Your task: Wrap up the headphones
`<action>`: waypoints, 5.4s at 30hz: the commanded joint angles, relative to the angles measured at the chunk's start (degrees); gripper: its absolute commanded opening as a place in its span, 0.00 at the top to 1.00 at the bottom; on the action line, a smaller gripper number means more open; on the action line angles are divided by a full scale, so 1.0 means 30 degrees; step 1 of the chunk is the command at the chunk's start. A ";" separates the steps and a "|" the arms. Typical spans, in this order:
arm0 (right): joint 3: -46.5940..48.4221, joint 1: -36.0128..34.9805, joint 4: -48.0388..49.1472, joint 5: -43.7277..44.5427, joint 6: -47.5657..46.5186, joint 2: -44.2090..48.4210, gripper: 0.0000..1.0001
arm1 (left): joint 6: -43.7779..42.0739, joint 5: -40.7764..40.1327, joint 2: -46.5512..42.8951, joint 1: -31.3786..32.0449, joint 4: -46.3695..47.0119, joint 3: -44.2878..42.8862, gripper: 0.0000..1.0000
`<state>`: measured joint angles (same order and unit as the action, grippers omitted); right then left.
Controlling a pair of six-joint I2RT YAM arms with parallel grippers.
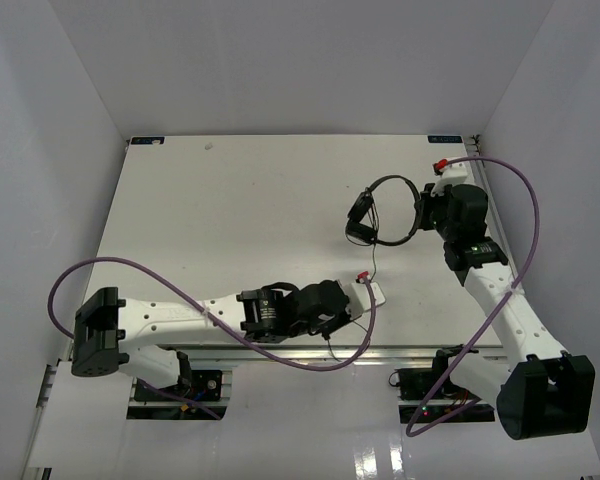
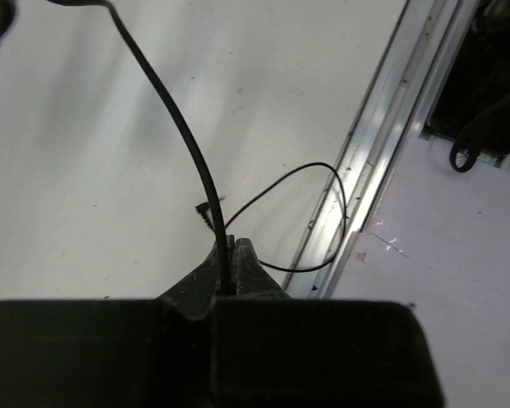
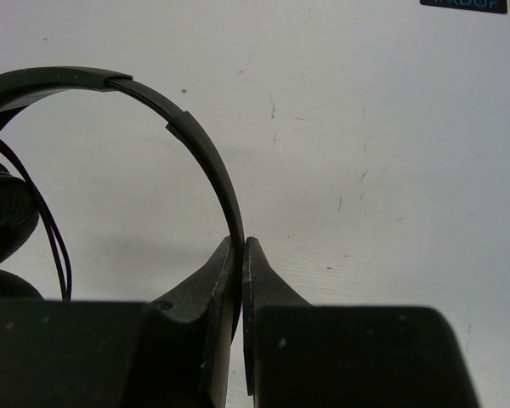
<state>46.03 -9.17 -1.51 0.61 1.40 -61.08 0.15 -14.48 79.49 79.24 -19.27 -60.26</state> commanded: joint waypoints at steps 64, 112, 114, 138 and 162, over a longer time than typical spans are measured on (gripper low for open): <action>0.3647 0.0040 0.3053 -2.1629 0.8887 0.0325 0.92 | 0.2485 1.2543 -0.1119 -1.0647 1.8149 0.8503 0.42; 0.4485 -0.0575 -0.1456 0.3320 0.6189 -0.1703 0.92 | 0.1883 0.8567 0.0404 -0.5533 1.2255 0.6293 1.00; 0.3508 -0.0591 -0.0506 0.4012 0.5011 -0.1729 0.92 | 0.1539 0.8161 -0.0534 -0.5300 1.0407 0.5968 1.00; -0.1284 -0.1923 -0.1315 -0.4942 -0.9107 0.1684 0.92 | -0.5961 0.3677 -0.0404 -0.6693 0.0995 -0.2604 1.00; 0.2057 -0.1923 -0.6283 -1.5190 -0.4807 0.1105 0.92 | -0.3188 0.6845 -0.2063 -1.0758 0.5394 0.2330 0.77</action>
<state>48.76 -14.73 -18.36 -36.76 -18.73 -56.96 -12.88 4.23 77.04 48.28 -8.89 -54.47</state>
